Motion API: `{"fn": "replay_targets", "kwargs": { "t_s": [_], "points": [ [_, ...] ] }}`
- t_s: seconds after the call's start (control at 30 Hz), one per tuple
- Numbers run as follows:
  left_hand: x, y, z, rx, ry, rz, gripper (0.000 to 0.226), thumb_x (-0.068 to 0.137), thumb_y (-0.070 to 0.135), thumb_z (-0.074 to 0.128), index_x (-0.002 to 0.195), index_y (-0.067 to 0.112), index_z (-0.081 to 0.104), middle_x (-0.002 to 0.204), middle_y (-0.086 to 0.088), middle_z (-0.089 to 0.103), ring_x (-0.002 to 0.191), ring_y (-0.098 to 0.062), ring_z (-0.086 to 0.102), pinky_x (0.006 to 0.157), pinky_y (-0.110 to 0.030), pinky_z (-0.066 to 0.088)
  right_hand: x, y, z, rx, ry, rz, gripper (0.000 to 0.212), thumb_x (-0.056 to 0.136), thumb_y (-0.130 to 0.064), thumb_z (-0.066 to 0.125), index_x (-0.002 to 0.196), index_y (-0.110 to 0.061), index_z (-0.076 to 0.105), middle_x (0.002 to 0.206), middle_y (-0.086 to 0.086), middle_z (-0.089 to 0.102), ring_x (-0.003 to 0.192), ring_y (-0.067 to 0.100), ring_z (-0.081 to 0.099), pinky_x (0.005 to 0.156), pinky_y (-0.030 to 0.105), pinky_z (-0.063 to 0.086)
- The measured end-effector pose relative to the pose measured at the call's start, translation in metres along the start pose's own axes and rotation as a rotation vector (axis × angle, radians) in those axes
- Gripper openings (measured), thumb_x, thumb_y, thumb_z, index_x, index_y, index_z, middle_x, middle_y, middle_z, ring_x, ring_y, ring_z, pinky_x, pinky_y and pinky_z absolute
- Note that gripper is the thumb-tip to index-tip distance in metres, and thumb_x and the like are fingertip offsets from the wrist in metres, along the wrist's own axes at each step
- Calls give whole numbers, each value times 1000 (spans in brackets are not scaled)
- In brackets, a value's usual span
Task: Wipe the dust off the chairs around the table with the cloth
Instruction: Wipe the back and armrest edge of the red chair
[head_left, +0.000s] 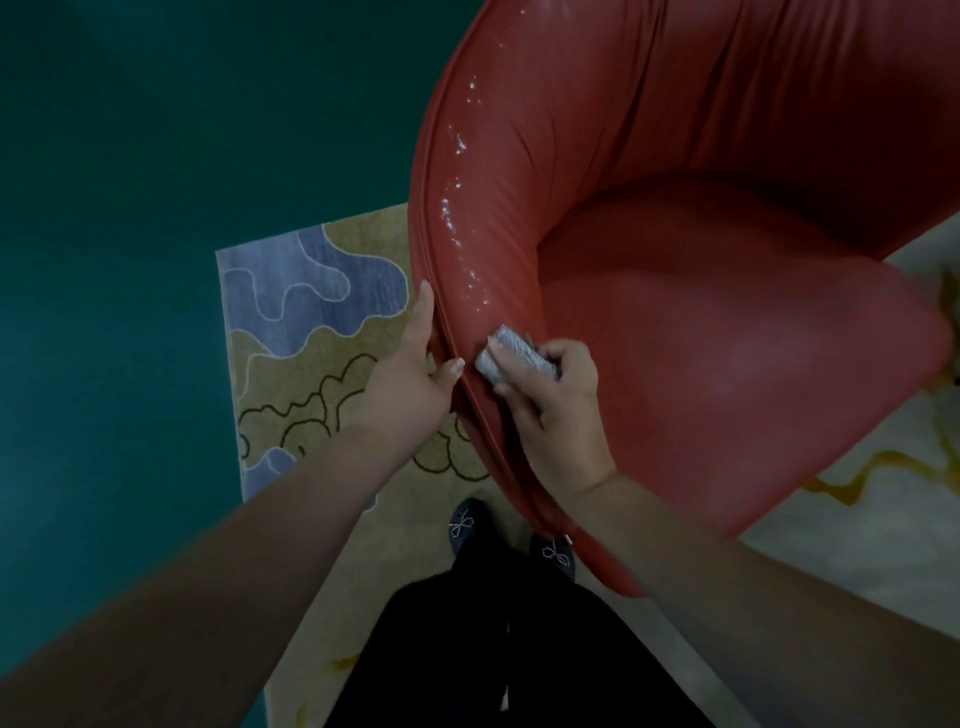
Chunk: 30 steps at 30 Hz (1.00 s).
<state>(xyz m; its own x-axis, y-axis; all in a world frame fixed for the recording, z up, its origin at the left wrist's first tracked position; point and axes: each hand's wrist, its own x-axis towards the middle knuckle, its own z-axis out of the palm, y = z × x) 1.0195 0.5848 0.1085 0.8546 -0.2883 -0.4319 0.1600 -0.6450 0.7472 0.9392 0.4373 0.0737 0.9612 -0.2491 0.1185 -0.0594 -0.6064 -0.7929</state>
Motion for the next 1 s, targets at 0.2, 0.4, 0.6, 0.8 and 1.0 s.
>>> {"fn": "replay_targets", "kwargs": {
  "t_s": [0.2,0.4,0.6,0.8,1.0],
  "points": [
    [11,-3,-6,-136,-38,7,84,96,25,54,140,63,-6,153,14,31,122,-13,52,96,-47,50,-25,1,-4,7,-9,-22,38,88,-13,64,122,-31,64,110,0,40,102,23,43,92,23,37],
    [40,4,-27,-151,-95,47,86,95,25,57,145,54,-7,155,15,28,127,-14,50,100,-46,47,26,-9,12,-10,47,-8,41,87,-8,67,122,-29,64,109,3,41,101,26,44,91,23,38],
    [50,9,-39,-92,-208,38,97,94,19,59,143,52,-18,159,15,13,130,-18,47,101,-47,46,-4,-14,12,-46,79,9,42,88,-16,66,124,-37,60,111,-4,38,101,21,43,90,27,41],
    [68,17,-52,-20,-214,82,96,94,20,60,149,41,-16,159,11,17,138,-15,36,106,-46,42,47,-23,24,-80,127,72,39,87,-9,67,121,-28,66,109,12,46,100,28,45,89,36,46],
    [87,21,-63,14,-262,80,99,92,18,61,148,44,-16,158,11,19,129,-20,47,101,-46,47,8,-28,21,-107,135,87,34,89,-22,65,122,-31,65,109,-2,41,99,20,43,93,17,35]
  ]
}}
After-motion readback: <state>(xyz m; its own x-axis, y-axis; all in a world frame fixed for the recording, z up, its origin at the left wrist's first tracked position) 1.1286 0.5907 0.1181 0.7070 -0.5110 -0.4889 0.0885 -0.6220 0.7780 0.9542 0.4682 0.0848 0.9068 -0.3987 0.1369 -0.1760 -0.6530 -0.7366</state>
